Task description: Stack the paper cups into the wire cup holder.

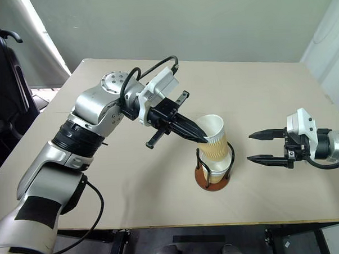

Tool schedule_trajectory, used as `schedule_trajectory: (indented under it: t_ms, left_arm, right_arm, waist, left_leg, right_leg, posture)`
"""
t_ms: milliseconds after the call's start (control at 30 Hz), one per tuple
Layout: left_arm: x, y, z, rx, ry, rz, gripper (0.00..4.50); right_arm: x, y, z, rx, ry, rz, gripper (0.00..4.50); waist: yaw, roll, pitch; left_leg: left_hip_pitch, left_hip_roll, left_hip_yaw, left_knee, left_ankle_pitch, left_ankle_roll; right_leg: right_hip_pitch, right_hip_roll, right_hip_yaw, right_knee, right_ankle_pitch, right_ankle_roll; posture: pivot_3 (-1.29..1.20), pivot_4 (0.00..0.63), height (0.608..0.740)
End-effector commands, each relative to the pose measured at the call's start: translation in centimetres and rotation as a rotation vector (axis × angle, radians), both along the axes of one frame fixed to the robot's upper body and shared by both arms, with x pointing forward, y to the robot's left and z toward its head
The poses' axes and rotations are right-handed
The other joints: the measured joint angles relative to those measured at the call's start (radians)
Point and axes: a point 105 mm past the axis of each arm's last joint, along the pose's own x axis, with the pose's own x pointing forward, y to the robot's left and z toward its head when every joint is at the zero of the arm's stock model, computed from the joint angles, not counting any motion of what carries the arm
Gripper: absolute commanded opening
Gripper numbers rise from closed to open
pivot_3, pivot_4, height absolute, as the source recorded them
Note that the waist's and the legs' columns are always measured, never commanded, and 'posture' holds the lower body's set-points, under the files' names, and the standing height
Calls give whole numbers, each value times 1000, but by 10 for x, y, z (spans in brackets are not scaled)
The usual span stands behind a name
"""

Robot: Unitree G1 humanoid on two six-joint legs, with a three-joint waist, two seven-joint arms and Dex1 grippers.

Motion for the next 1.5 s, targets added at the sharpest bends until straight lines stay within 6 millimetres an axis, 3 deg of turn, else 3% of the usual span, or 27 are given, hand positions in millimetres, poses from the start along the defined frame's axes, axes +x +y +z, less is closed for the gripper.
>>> schedule_trajectory:
  t_ms: [33,333,567,800,967,1200,1233,1367,1500]
  left_arm:
    - [-2,1,5,7,-62,-33,23]
    - [6,3,-15,31,-65,-6,23]
    - [0,-1,-10,16,-45,-28,23]
    - [1,4,-25,99,-76,-25,23]
    - [3,1,-24,91,-122,-37,1728]
    - [6,-7,-4,-46,-78,-21,4259]
    - [8,-7,1,-83,-81,-2,4432]
    - [17,-1,15,-173,-33,78,4432]
    - [33,30,32,-302,82,268,4432]
  right_arm:
    - [-2,-2,15,5,-58,-6,3092]
    - [-2,0,14,9,-59,-9,3092]
    - [-3,-2,15,7,-56,-13,3092]
    - [-3,-2,14,11,-45,-17,3092]
    - [-3,-1,13,8,-47,-19,3092]
    - [1,-2,13,4,-46,-34,3092]
    - [1,-2,13,3,-39,-42,3092]
    - [6,-2,13,11,-13,-80,3092]
    - [11,-1,12,25,11,-111,3092]
  waist:
    - [0,0,0]
    - [0,0,0]
    - [1,0,0]
    - [1,0,0]
    - [2,0,0]
    - [3,0,0]
    - [3,0,0]
    - [3,0,0]
    - [1,0,0]
  left_leg:
    - [0,0,0,0,0,0]
    - [0,0,0,1,0,0]
    - [0,0,0,1,0,0]
    - [0,0,0,1,0,0]
    - [0,0,0,1,0,0]
    - [0,0,0,1,0,0]
    - [0,0,0,1,0,0]
    - [0,0,1,1,0,0]
    - [0,0,1,1,0,0]
  right_leg:
    - [0,0,0,0,0,0]
    - [0,0,0,0,0,0]
    - [0,0,0,0,0,0]
    - [0,0,0,0,0,0]
    - [1,0,0,0,0,0]
    - [1,0,0,0,0,1]
    - [1,0,0,0,0,1]
    - [1,0,0,0,0,1]
    - [1,0,0,0,0,1]
  posture:
    - [0,150,740]
    - [0,150,740]
    - [0,150,740]
    - [0,150,740]
    - [0,150,740]
    - [0,150,740]
    - [0,150,740]
    - [0,150,740]
    - [0,150,740]
